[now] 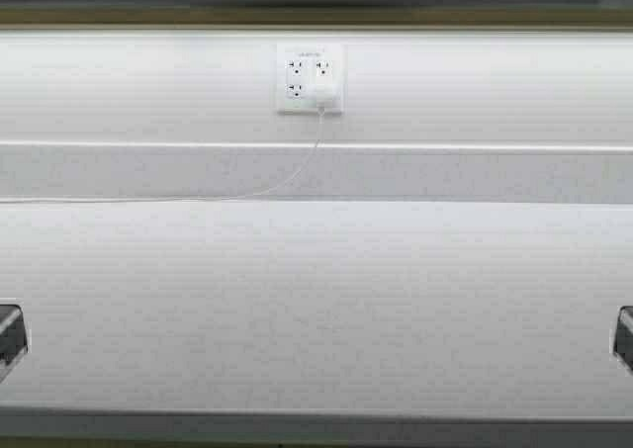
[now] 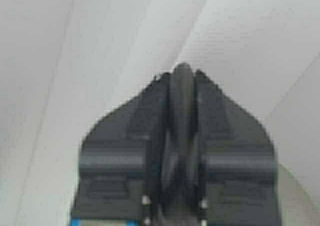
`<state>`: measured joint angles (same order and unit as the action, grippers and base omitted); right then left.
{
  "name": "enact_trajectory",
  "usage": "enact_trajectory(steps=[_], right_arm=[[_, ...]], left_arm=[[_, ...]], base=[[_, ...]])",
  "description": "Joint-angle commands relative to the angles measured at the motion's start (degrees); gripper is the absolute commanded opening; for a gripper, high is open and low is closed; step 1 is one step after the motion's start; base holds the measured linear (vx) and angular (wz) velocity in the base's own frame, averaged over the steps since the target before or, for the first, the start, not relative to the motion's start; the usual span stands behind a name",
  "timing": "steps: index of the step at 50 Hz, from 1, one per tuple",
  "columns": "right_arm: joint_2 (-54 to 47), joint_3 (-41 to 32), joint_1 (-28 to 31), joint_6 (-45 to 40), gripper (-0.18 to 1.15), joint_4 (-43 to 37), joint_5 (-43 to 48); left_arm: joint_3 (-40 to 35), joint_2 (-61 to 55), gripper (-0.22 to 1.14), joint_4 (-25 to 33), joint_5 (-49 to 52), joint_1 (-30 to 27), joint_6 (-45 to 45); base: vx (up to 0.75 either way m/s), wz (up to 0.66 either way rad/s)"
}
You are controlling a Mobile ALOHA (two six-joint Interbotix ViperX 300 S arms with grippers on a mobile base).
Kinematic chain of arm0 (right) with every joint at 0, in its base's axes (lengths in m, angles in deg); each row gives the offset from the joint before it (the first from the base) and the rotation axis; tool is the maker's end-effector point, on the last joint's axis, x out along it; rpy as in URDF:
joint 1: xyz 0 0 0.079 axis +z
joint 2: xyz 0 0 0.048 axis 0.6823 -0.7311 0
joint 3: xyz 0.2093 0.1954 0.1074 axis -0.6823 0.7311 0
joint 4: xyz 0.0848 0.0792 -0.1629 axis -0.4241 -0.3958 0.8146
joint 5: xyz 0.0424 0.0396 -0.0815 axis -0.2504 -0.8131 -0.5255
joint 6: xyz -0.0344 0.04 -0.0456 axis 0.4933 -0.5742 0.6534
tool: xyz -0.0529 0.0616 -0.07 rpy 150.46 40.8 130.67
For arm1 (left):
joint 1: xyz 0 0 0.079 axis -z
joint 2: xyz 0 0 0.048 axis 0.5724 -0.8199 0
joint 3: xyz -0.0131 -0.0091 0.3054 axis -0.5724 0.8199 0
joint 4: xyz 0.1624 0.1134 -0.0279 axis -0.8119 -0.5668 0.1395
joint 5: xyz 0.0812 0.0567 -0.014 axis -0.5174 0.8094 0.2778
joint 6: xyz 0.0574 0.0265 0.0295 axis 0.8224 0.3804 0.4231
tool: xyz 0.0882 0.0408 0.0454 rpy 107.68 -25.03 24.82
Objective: Open the cabinet, put the pot inside, then close it
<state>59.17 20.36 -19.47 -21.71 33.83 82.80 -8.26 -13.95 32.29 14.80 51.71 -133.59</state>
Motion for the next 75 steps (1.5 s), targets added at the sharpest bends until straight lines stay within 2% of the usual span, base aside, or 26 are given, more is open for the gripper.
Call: enact_trajectory(steps=[1,30,35,38,41,47,50,53,59,75], right_arm=[[-0.35,-4.48,3.87,-2.9,0.05,2.02,-0.53],[-3.34,-3.52,2.29,-3.43,0.05,2.02,-0.7],[-3.16,-2.2,2.2,-3.43,0.09,1.76,-0.44],[-2.72,-1.32,2.2,-3.43,0.2,1.85,0.0],[-2.2,-0.18,2.2,-3.43,0.41,1.93,1.85],[-0.7,2.81,2.2,-3.69,0.9,1.76,7.38],[0.09,4.31,1.93,-3.87,1.05,1.67,9.76],[0.53,5.19,1.58,-3.87,1.05,1.58,10.9],[1.05,6.06,0.7,-3.96,1.04,1.23,10.9],[2.46,9.32,-0.26,-3.87,1.04,0.97,10.99]], left_arm=[[-4.75,-0.79,0.02,-1.05,0.18,5.19,2.11],[-5.89,-5.19,0.02,-1.05,0.62,4.13,1.76],[-5.19,-5.27,0.03,-0.88,-0.88,4.04,1.32],[-4.22,-5.19,0.11,-0.53,-4.48,4.04,1.23],[-3.43,-5.1,0.25,-0.09,-7.73,4.04,1.14],[-1.85,-4.57,0.71,1.05,-12.48,4.04,0.35],[-1.32,-4.57,0.93,1.58,-13.97,3.96,-0.35],[-0.97,-4.57,1.06,2.29,-15.03,3.96,-0.79],[-0.18,-4.48,1.02,3.87,-15.73,3.87,-0.88],[5.54,-1.49,1.02,5.45,-17.93,1.41,-1.05]], base=[[0.09,0.01],[0.06,0.03],[0.03,0.04],[0.03,0.03],[0.03,0.03],[0.01,0.02],[0.01,0.02],[0.01,0.01],[0.01,0.01],[0.0,0.0]])
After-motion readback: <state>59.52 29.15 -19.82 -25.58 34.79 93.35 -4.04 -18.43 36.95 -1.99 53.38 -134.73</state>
